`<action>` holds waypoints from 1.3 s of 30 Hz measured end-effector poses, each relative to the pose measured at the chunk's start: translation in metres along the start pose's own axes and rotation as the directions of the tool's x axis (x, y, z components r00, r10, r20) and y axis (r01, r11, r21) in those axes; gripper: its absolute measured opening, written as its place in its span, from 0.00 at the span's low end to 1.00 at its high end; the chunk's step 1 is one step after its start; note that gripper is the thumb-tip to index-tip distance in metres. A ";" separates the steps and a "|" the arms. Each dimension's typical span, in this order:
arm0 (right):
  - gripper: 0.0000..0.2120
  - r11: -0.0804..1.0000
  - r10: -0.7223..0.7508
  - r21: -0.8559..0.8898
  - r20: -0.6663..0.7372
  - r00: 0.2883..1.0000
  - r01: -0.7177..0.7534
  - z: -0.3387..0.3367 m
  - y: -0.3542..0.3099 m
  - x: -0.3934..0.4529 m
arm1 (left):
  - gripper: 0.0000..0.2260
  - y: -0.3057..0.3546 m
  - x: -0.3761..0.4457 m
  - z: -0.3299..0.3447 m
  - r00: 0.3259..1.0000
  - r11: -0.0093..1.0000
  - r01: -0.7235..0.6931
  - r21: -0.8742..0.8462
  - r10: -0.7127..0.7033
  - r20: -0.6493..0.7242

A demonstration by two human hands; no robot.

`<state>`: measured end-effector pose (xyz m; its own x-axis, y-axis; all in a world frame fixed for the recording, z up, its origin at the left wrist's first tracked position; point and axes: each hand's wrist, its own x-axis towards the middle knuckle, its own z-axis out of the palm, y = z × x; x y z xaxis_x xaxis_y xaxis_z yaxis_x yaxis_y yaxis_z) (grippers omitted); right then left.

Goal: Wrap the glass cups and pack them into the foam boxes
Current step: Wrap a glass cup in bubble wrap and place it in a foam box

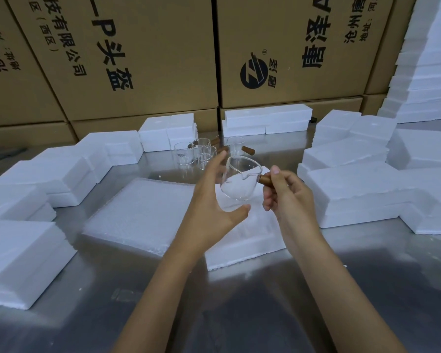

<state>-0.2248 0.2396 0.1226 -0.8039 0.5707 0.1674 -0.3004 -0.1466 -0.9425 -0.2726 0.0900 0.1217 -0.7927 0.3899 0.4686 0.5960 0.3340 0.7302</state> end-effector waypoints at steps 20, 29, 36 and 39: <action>0.04 0.984 -0.165 -0.021 0.226 0.960 0.174 0.001 -0.005 -0.003 | 0.35 -0.008 0.003 -0.001 0.963 1.000 -0.002 -0.010 -0.001 -0.271; 0.06 0.916 -0.172 -0.309 0.276 0.946 0.256 0.004 -0.002 -0.008 | 0.19 0.006 0.000 -0.003 0.942 0.983 0.029 -0.182 -0.088 -0.323; 0.15 0.951 0.107 -0.307 0.400 0.910 0.023 0.002 -0.007 -0.009 | 0.18 0.005 0.001 -0.002 0.938 0.991 0.067 -0.113 -0.101 -0.332; 0.15 0.968 0.149 -0.247 0.409 0.900 -0.048 0.001 -0.008 -0.007 | 0.14 0.008 0.001 -0.004 0.961 0.989 0.073 -0.129 -0.104 -0.254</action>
<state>-0.2173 0.2363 0.1290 -0.9784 0.1619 0.1284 -0.1252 0.0299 -0.9917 -0.2693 0.0900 0.1302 -0.8568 0.1219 0.5010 0.5150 0.2483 0.8204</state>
